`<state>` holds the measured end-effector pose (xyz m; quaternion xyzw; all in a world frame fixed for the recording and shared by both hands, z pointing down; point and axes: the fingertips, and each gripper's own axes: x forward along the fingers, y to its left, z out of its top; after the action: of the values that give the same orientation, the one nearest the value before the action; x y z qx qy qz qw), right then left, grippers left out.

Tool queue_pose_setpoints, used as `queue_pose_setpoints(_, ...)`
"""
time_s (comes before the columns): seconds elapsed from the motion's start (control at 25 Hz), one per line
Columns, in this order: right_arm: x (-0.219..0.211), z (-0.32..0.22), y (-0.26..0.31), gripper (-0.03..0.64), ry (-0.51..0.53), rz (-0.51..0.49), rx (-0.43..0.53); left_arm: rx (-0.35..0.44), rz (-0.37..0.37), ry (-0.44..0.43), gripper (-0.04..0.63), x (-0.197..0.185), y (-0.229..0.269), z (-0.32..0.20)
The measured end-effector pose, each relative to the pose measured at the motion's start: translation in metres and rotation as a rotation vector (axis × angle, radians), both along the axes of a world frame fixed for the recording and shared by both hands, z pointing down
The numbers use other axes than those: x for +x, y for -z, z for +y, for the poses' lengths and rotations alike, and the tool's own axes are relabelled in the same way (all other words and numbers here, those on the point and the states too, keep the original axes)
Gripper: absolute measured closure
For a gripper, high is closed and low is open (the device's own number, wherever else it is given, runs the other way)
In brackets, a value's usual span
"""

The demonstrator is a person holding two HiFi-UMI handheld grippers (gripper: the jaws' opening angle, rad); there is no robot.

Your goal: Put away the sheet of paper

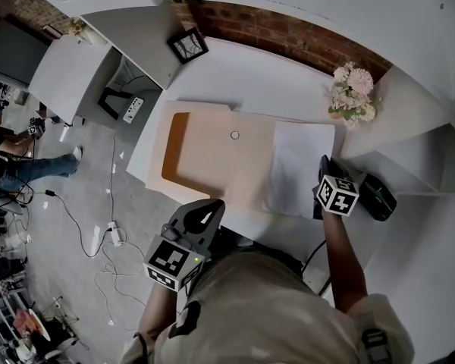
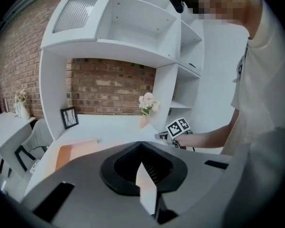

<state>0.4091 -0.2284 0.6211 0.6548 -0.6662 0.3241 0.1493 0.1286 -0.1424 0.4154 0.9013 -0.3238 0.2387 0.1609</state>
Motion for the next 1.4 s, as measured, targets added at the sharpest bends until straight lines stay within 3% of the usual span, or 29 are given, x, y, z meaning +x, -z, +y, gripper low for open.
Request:
queue_pose_setpoints(0.48,-0.008,0.002,0.007,0.589,-0.056,0.161,-0.056,0.007,0.154,-0.008,0.580,-0.076,-0.004,-0.040)
queue_pose_setpoints(0.8,-0.016,-0.007,0.014,0.589,-0.077,0.190,-0.064,0.007,0.180,0.058,0.580,-0.121,-0.007,-0.051)
queue_pose_setpoints(1.4,-0.032,-0.009,0.017,0.589,-0.072,0.161,-0.059,-0.003,0.216,0.072,0.580,-0.129,-0.002,-0.046)
